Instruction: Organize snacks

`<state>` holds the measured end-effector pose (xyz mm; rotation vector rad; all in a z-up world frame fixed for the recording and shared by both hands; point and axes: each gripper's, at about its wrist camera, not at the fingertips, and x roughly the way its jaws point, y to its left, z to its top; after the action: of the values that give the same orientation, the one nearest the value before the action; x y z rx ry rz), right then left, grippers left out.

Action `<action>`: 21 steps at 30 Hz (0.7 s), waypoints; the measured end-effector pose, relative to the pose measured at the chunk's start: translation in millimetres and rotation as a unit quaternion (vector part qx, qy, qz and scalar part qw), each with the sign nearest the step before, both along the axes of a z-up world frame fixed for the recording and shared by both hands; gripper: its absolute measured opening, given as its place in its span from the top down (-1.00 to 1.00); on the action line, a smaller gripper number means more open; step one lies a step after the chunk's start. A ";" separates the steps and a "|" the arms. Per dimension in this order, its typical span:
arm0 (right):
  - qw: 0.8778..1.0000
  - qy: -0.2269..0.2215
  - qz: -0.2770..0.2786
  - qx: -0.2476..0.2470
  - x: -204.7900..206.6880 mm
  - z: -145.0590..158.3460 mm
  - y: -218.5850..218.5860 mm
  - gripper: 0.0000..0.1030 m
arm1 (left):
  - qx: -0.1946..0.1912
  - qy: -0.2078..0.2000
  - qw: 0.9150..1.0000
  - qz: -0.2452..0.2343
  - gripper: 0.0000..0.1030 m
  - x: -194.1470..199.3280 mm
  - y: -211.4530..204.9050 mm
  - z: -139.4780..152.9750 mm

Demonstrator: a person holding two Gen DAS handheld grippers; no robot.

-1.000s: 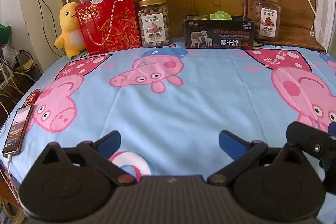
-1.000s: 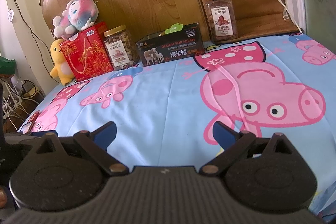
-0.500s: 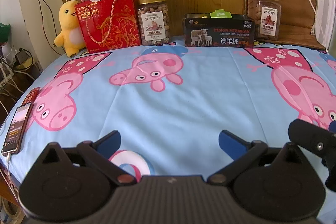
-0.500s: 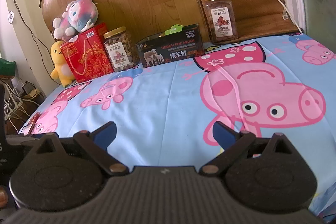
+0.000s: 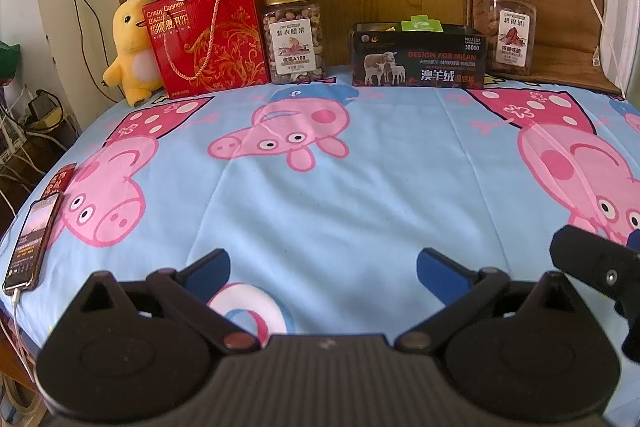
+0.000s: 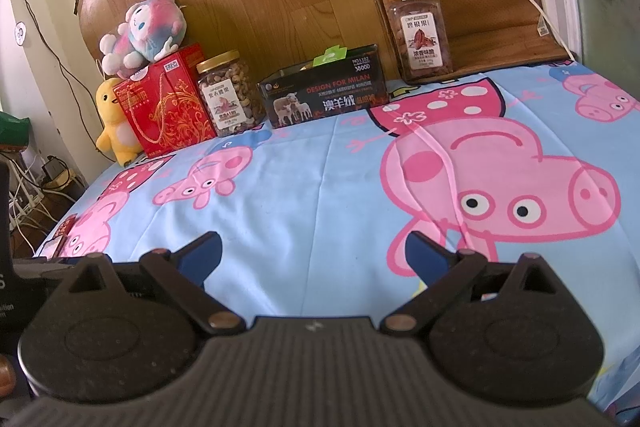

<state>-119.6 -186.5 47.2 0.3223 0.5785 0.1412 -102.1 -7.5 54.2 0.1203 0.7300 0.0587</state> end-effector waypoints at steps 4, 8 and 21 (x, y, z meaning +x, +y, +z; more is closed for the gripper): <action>1.000 0.004 0.001 0.001 3.6 0.6 -1.8 -0.94 | -0.004 0.002 1.000 -0.001 -1.00 5.2 0.9 1.9; 1.000 0.005 0.002 -0.004 16.9 6.4 -8.2 -0.94 | -0.003 -0.003 1.000 -0.002 -1.00 17.8 -0.1 7.0; 0.999 0.002 0.009 -0.035 81.8 14.8 -24.4 -0.93 | -0.006 -0.021 1.000 -0.021 -1.00 88.6 -11.8 25.0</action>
<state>-37.8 -210.8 61.9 0.2488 0.5895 0.1368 -13.5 -19.3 79.3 0.1229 0.6862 0.0175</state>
